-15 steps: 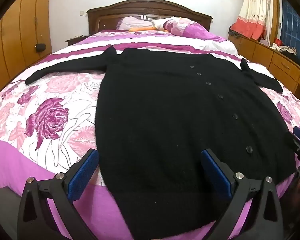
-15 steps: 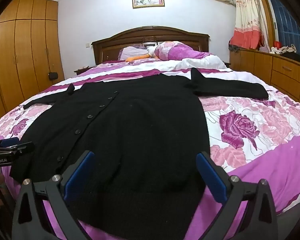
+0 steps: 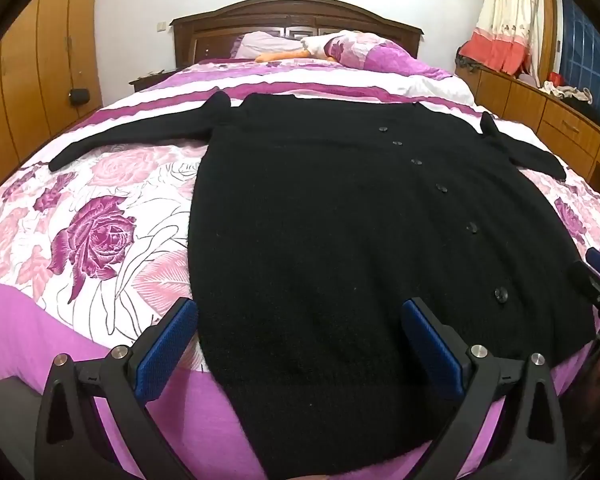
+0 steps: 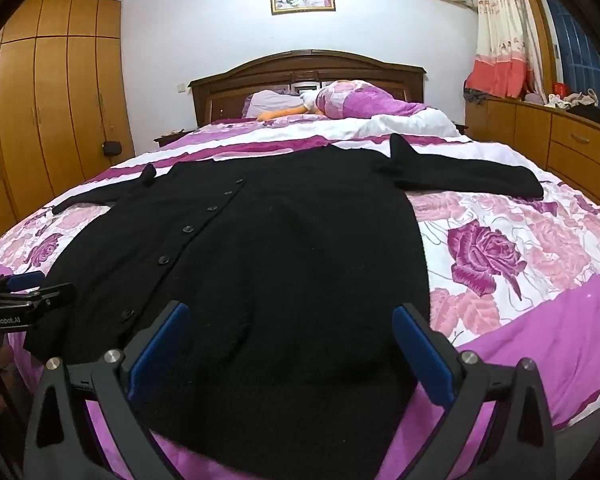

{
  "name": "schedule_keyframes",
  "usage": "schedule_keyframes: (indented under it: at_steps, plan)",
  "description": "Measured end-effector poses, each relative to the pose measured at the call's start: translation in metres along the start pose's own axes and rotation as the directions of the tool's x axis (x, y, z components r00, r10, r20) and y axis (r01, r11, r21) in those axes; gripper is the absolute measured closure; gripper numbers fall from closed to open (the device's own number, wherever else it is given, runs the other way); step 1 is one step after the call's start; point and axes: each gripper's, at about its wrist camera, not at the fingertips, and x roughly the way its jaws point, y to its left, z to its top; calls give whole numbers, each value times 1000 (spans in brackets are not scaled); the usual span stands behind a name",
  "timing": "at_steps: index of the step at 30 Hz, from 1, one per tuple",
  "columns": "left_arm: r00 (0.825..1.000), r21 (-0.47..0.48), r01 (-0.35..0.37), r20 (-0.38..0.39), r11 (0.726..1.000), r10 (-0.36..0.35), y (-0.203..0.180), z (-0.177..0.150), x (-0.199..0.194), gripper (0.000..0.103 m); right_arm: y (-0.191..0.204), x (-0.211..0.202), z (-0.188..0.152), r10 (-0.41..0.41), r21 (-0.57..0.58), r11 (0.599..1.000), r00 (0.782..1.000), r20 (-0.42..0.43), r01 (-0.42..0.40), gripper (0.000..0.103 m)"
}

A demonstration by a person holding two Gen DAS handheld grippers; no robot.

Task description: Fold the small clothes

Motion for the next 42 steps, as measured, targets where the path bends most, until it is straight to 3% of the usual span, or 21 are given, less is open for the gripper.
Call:
schedule_keyframes:
  at_steps: [42]
  plan:
    - [1000,-1,6,-11,1000,-7,1,2,3,13,2,2,-2,20,-11,1000,1000,-7,-20,0]
